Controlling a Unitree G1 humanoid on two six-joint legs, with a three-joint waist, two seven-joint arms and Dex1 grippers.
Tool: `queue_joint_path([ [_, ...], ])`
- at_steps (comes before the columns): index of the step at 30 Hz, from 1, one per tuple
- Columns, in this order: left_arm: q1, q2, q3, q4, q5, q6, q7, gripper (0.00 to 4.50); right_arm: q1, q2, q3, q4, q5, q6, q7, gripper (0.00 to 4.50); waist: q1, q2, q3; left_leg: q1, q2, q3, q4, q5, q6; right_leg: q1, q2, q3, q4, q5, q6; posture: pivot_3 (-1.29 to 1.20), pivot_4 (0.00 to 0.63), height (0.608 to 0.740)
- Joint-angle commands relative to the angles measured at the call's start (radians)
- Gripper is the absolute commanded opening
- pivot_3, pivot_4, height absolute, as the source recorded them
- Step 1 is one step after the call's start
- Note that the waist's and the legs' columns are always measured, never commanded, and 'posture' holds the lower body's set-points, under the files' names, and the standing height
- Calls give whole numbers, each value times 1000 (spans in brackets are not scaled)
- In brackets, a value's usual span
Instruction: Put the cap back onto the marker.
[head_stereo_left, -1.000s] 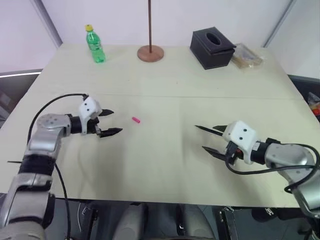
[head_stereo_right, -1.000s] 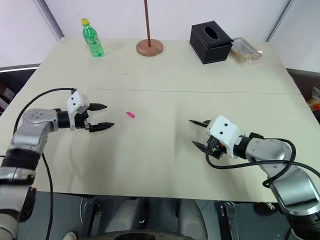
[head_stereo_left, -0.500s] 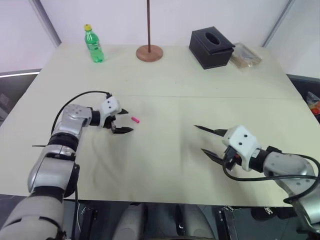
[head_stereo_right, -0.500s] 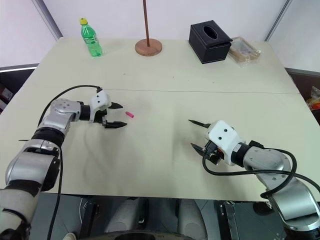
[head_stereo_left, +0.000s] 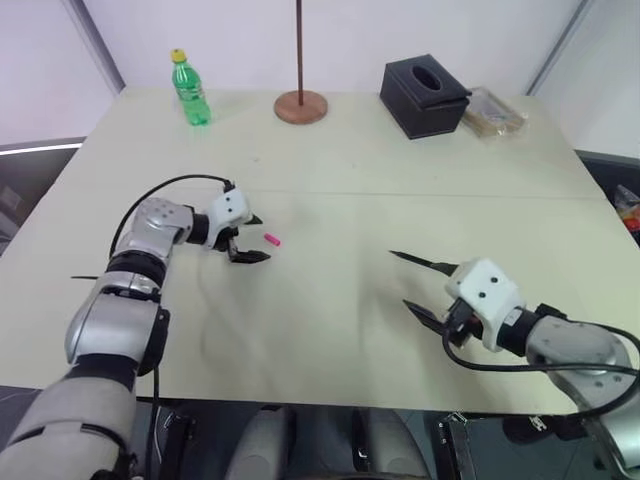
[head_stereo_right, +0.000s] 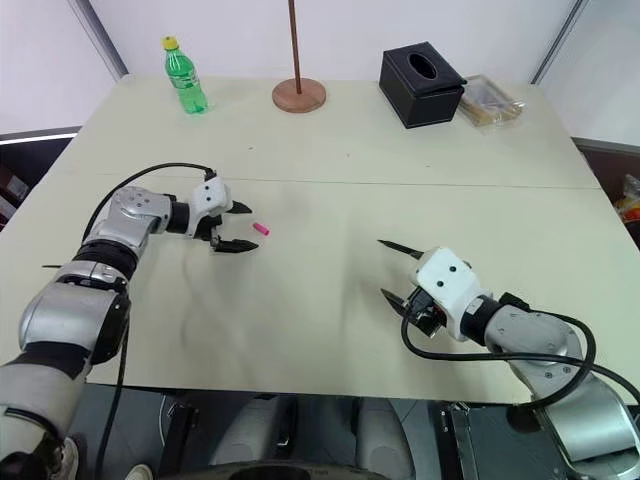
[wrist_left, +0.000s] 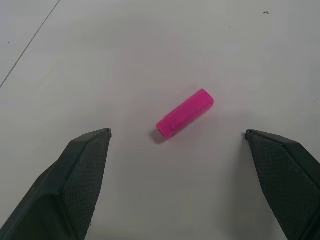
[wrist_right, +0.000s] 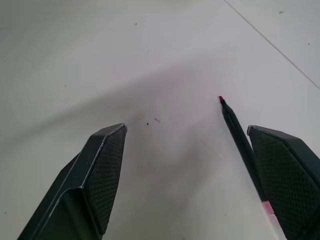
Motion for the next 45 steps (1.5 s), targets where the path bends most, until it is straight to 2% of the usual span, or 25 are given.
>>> queue_joint_path([
  [1,-16,-23,10,24,11,35,19,4490,-3,2,-25,-52,2,-2,-13,3944,0,0,0,0,0,0,0,0,0,1,0,0,0,0,0,0,150,740],
  [12,22,-18,18,36,33,47,-6,4490,5,1,-31,-68,1,8,-28,3944,-2,0,0,1,0,0,0,0,0,1,0,0,0,0,0,0,150,740],
  [15,32,-17,14,36,37,34,-10,3668,11,0,-33,-71,0,9,-31,3944,-3,0,-1,1,0,0,0,0,0,1,0,0,0,0,0,0,150,740],
  [19,36,-22,16,38,38,29,-12,1713,10,-3,-37,-74,1,14,-29,3944,-3,0,-1,4,0,-1,0,0,0,4,0,0,0,0,0,0,150,740],
  [20,37,-23,16,38,38,28,-13,1024,13,-4,-40,-76,1,14,-28,3944,-3,0,-1,4,0,-1,1,0,0,4,1,0,0,0,0,0,150,740],
  [22,37,-24,16,39,38,28,-12,213,10,-6,-42,-77,3,18,-26,3944,-4,0,-2,4,1,-1,1,0,0,4,1,0,1,0,0,0,150,740],
  [23,38,-24,15,39,40,26,-9,29,10,-7,-44,-78,4,20,-26,3944,-4,1,-2,4,1,-1,1,0,0,4,1,0,1,0,0,0,150,740],
  [37,57,-22,-1,30,59,-43,-18,29,20,-8,-47,-85,2,24,-25,3944,-4,1,-2,5,1,-1,1,0,0,4,1,0,1,0,0,0,150,740],
  [45,70,-14,53,2,6,-100,-53,29,33,-11,-60,-88,5,23,-20,3944,-4,1,-2,4,1,-1,1,0,0,4,1,0,1,0,0,0,150,740],
])
